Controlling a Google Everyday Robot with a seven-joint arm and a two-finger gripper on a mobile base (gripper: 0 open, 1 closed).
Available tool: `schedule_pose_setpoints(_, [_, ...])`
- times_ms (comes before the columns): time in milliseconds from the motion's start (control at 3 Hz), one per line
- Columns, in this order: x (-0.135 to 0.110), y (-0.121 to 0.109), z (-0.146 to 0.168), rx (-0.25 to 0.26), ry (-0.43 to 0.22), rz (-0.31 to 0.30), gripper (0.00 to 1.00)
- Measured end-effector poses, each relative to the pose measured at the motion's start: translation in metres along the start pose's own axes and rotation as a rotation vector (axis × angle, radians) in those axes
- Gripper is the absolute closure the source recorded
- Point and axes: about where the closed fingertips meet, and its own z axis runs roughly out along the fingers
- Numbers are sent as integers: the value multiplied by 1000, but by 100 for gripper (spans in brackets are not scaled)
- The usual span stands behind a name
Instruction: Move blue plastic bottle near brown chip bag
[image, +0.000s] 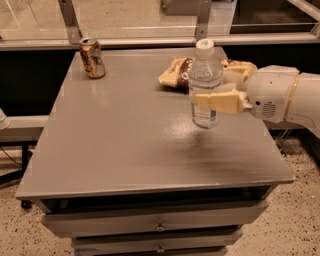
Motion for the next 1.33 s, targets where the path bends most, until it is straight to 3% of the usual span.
schedule_pose_setpoints(667, [18, -71, -53, 184, 26, -3, 100])
schedule_pose_setpoints(1333, [44, -138, -77, 297, 37, 22, 100])
